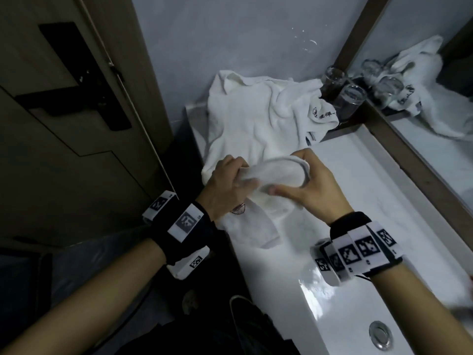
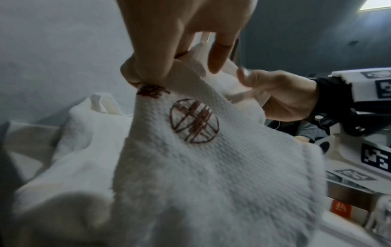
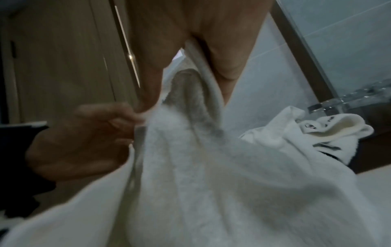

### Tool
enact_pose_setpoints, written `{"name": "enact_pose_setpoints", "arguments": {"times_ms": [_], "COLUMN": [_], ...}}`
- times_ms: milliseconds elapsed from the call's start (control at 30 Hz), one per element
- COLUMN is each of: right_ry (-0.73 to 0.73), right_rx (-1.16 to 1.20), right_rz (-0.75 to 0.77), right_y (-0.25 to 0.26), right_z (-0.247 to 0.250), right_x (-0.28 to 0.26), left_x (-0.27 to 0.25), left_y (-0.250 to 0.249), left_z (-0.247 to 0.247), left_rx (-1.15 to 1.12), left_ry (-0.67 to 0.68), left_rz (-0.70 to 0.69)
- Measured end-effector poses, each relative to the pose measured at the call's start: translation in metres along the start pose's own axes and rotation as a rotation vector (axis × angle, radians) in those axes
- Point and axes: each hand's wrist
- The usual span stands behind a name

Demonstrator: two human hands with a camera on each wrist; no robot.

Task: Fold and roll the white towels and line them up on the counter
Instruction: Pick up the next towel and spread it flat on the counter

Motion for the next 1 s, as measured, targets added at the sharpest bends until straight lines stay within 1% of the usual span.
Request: {"name": "enact_pose_setpoints", "arguments": {"times_ms": [33, 67, 100, 167, 200, 233, 300, 333, 400, 500, 567, 667, 733, 767, 833, 900, 933, 1000], "right_ry": [0.020, 0.037, 0.041, -0.004, -0.050, -0.104, -0.204, -0.243, -0.307, -0.364, -0.310, -0.174, -0.067, -0.021, 0.096, 0.282, 0.381, 0.543], "right_rx": [-0.046, -0.084, -0.113, -0.145, -0.142, -0.120, -0.056, -0.039, -0.069, -0.175, -0.208, -0.259, -0.273, -0.239, -0.153, -0.150, -0.213, -0.455], "right_rz": [-0.005, 0.001, 0.017, 0.052, 0.059, 0.058, 0.060, 0.067, 0.070, 0.002, -0.080, -0.180, -0.167, -0.159, -0.197, -0.301, -0.363, -0.454], "right_y": [0.002, 0.003, 0.004, 0.008, 0.010, 0.012, 0.016, 0.016, 0.013, 0.000, -0.010, -0.020, -0.022, -0.021, -0.020, -0.023, -0.027, -0.037], "right_z": [-0.001, -0.001, -0.001, 0.000, 0.002, 0.005, 0.014, 0.020, 0.030, 0.041, 0.043, 0.040, 0.037, 0.036, 0.038, 0.039, 0.037, 0.025], "right_x": [-0.001, -0.002, -0.003, -0.007, -0.009, -0.011, -0.015, -0.017, -0.021, -0.023, -0.022, -0.020, -0.021, -0.022, -0.024, -0.027, -0.028, -0.030], "left_x": [0.000, -0.001, -0.002, -0.005, -0.006, -0.008, -0.011, -0.013, -0.018, -0.021, -0.021, -0.025, -0.030, -0.033, -0.039, -0.046, -0.049, -0.055], "left_y": [-0.001, -0.003, -0.004, -0.002, 0.000, 0.004, 0.016, 0.022, 0.036, 0.050, 0.054, 0.050, 0.045, 0.043, 0.043, 0.047, 0.050, 0.056], "left_z": [0.002, 0.005, 0.007, 0.010, 0.012, 0.014, 0.023, 0.028, 0.038, 0.051, 0.060, 0.072, 0.078, 0.081, 0.089, 0.098, 0.099, 0.094], "left_rx": [0.031, 0.109, 0.206, 0.364, 0.404, 0.412, 0.373, 0.355, 0.310, 0.208, 0.112, -0.129, -0.187, -0.194, -0.213, -0.145, -0.047, 0.221], "left_ry": [-0.032, -0.066, -0.084, -0.079, -0.080, -0.097, -0.143, -0.143, -0.131, -0.148, -0.159, -0.147, -0.142, -0.122, -0.017, 0.154, 0.262, 0.473], "left_rz": [0.020, 0.028, -0.005, -0.091, -0.105, -0.111, -0.080, -0.058, -0.021, 0.038, 0.018, -0.064, -0.148, -0.185, -0.190, -0.132, -0.078, 0.059]}}
Point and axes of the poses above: each hand's wrist, its own x-axis towards the middle knuckle, its own z-axis out of the back of the hand, y = z × x, and after that the axes turned 8 degrees about y, right-handed
